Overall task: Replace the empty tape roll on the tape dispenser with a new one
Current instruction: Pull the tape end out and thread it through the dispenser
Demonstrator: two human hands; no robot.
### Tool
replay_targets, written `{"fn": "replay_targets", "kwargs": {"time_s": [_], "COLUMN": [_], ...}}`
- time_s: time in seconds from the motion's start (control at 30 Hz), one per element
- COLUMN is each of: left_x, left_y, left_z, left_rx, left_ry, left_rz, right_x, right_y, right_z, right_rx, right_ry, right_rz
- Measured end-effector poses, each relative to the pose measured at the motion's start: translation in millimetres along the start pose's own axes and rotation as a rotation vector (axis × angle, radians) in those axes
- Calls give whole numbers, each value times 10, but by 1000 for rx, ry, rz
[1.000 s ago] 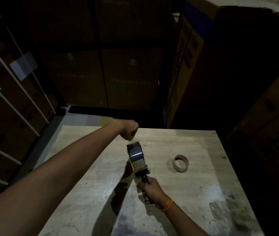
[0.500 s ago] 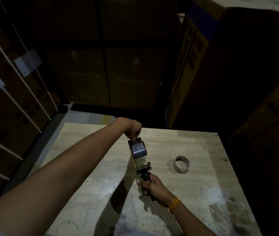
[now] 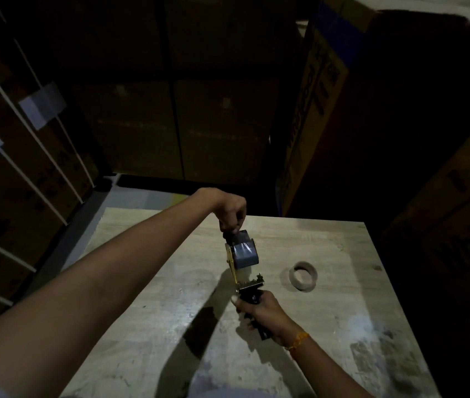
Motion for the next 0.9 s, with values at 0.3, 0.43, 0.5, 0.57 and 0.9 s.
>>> {"fn": "replay_targets", "kwargs": {"time_s": [0.3, 0.43, 0.5, 0.57, 0.9], "left_x": [43, 98, 110, 124, 109], "left_y": [90, 34, 42, 86, 120], "left_z": [-137, -203, -207, -249, -279], "left_rx": [-98, -100, -78, -41, -41], "left_ry": [15, 36, 28, 17, -49], "left_rz": [6, 31, 69, 120, 133], "right_x": [-46, -52, -40, -31, -5], "right_y": [-11, -24, -19, -4, 1], "right_z": [-111, -151, -161, -144, -140], "right_rx": [-23, 0, -4, 2, -9], "right_ry": [75, 67, 61, 50, 48], "right_rz": [39, 70, 98, 113, 122]}}
Point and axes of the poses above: each hand's wrist, its own x-axis towards the middle knuckle, its own y-axis out of the back of the hand, z = x × y, the point moved 10 cm from there along x, towards the middle knuckle, and after that the axes turned 7 degrees about y, right-handed, at the moved point
